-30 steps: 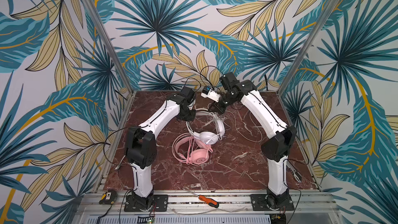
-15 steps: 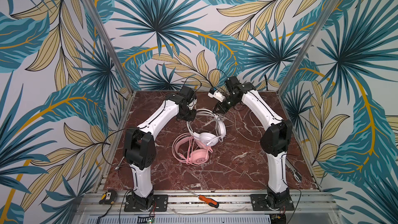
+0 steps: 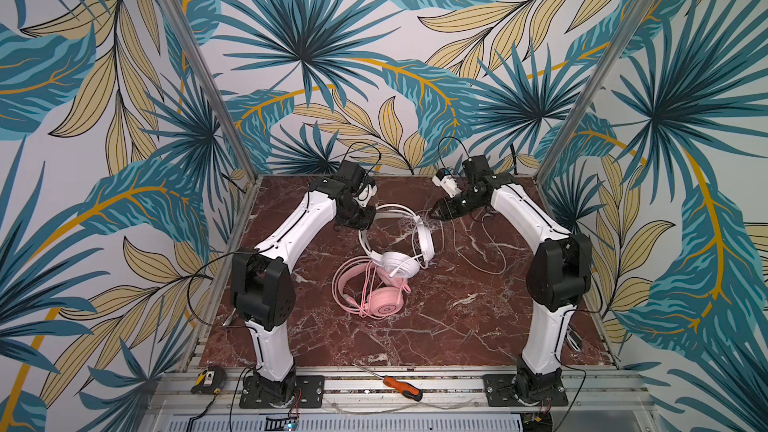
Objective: Wrap the headphones
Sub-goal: 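Release the grey cable and draw the right gripper back down, then grasp the grey cable again with the right gripper near the table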
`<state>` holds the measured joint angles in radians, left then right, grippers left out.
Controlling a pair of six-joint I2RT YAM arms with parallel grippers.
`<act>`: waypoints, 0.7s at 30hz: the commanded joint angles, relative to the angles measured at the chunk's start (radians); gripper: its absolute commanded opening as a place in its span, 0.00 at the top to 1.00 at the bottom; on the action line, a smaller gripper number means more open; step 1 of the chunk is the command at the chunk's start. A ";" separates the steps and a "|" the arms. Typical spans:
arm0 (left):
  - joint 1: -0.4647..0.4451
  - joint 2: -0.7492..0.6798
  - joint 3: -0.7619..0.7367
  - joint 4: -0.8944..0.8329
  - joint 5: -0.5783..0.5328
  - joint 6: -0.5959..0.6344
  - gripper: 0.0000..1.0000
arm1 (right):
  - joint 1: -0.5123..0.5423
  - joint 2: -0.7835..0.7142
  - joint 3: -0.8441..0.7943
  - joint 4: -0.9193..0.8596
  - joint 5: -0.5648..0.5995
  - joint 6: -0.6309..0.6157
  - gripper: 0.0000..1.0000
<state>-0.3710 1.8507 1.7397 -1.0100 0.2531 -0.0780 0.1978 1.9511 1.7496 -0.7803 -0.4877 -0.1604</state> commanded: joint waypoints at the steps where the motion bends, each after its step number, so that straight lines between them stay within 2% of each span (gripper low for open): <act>1: 0.009 -0.042 0.011 0.025 0.065 0.000 1.00 | -0.007 -0.094 -0.089 0.137 0.028 0.098 0.44; 6: 0.015 -0.042 0.013 0.025 0.070 0.002 1.00 | -0.038 -0.225 -0.280 0.291 0.095 0.170 0.33; 8: 0.022 -0.041 0.015 0.024 0.083 0.000 1.00 | -0.054 -0.262 -0.354 0.351 0.084 0.192 0.29; 14: 0.042 -0.044 0.019 0.058 0.171 -0.044 1.00 | -0.061 -0.263 -0.455 0.355 0.046 0.223 0.27; 21: 0.054 -0.040 0.061 0.064 0.227 -0.098 1.00 | -0.060 -0.273 -0.618 0.519 0.101 0.344 0.24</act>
<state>-0.3260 1.8507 1.7481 -0.9833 0.3931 -0.1295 0.1345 1.6775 1.1866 -0.3576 -0.4110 0.1078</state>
